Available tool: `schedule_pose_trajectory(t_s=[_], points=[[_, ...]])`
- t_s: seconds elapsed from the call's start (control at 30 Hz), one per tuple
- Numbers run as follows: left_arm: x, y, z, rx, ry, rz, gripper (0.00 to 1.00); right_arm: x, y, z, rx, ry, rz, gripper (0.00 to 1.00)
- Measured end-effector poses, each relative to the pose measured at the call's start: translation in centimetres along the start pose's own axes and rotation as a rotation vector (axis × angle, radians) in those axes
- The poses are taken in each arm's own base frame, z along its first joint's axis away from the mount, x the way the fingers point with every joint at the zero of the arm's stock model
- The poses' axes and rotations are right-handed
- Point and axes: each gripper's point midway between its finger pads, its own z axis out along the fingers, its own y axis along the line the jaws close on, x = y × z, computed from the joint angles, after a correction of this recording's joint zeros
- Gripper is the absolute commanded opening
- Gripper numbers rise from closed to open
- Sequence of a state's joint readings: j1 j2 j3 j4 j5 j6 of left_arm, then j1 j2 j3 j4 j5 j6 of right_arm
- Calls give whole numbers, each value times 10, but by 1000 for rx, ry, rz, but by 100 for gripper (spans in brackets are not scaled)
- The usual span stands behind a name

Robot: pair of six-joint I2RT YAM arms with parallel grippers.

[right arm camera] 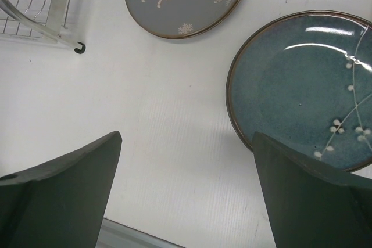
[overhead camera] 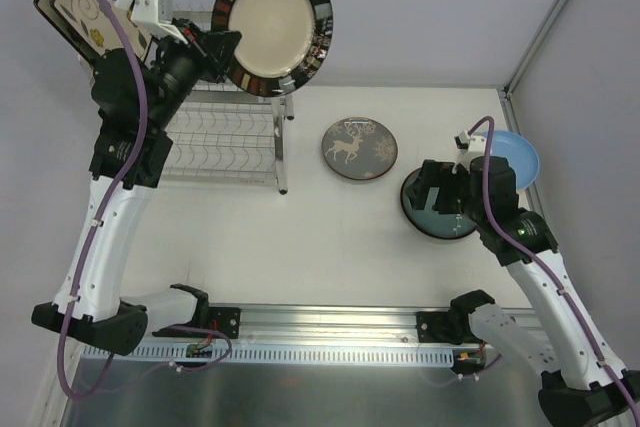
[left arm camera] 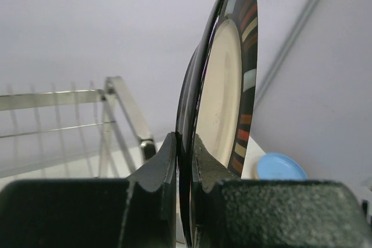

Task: Load the plates into the dish rack
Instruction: Insert the plate into the dish rack

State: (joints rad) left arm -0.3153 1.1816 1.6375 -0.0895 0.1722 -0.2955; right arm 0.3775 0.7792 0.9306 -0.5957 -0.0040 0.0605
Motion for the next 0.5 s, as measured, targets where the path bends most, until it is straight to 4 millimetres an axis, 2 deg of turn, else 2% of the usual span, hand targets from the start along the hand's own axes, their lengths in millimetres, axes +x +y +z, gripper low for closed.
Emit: schedule_pose_trajectory(t_s=[0.13, 0.27, 0.5], points=[[-9, 34, 8, -93, -17, 23, 0, -2, 3, 2, -11, 9, -14, 100], [-23, 54, 10, -150, -39, 52, 0, 1, 6, 6, -29, 34, -22, 99], [-69, 86, -7, -254, -138, 137, 0, 5, 9, 9, -49, 57, -28, 100]])
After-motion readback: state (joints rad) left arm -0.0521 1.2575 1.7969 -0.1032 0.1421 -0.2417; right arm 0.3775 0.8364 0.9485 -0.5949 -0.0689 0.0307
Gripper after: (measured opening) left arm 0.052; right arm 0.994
